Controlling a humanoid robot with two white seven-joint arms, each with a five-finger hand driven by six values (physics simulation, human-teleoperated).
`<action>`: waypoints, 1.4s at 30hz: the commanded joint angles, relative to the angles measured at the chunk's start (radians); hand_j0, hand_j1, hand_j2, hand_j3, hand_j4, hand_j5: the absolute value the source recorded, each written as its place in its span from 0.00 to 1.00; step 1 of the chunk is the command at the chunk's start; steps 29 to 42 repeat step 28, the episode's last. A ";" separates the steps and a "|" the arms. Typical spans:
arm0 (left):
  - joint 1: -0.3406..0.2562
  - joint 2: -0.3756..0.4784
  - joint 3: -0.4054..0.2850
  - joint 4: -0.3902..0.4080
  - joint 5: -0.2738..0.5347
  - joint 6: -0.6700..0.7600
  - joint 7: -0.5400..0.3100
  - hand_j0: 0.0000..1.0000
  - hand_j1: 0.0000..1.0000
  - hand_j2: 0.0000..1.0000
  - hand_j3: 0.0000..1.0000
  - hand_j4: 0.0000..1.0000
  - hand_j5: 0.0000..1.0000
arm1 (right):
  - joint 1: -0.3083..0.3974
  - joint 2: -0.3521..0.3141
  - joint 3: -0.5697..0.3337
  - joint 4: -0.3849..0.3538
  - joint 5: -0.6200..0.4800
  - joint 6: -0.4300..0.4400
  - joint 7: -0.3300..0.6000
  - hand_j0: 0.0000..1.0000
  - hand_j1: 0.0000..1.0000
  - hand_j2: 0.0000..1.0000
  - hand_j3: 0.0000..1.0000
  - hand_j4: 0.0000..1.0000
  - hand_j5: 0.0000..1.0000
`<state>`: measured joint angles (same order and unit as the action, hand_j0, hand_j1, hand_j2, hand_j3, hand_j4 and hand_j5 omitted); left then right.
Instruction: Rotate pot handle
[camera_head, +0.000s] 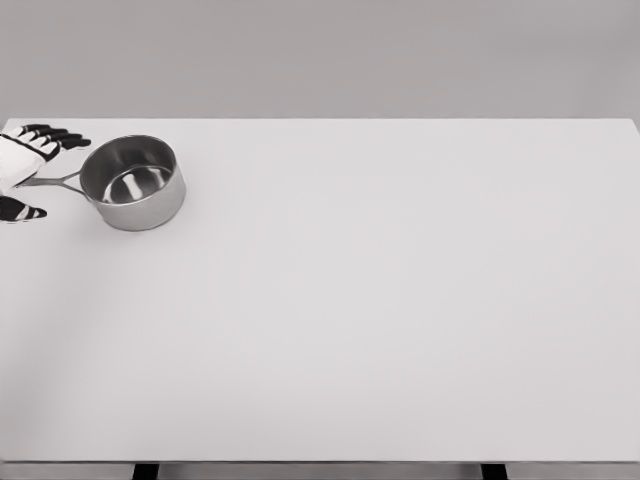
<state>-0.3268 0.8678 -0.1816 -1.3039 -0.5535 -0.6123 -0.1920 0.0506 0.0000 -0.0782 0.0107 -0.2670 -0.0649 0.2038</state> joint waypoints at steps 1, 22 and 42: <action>0.008 0.020 0.031 -0.127 0.083 0.001 0.002 1.00 1.00 1.00 1.00 1.00 1.00 | 0.000 0.000 0.000 0.000 0.000 0.000 0.000 1.00 1.00 1.00 1.00 1.00 1.00; 0.285 -0.099 0.266 -0.499 0.265 0.001 -0.007 1.00 1.00 1.00 1.00 1.00 1.00 | 0.000 0.000 0.000 0.000 0.000 0.000 0.000 1.00 1.00 1.00 1.00 1.00 1.00; 0.284 -0.101 0.266 -0.499 0.268 0.001 -0.007 1.00 1.00 1.00 1.00 1.00 1.00 | 0.000 0.000 0.000 0.000 0.000 0.000 0.000 1.00 1.00 1.00 1.00 1.00 1.00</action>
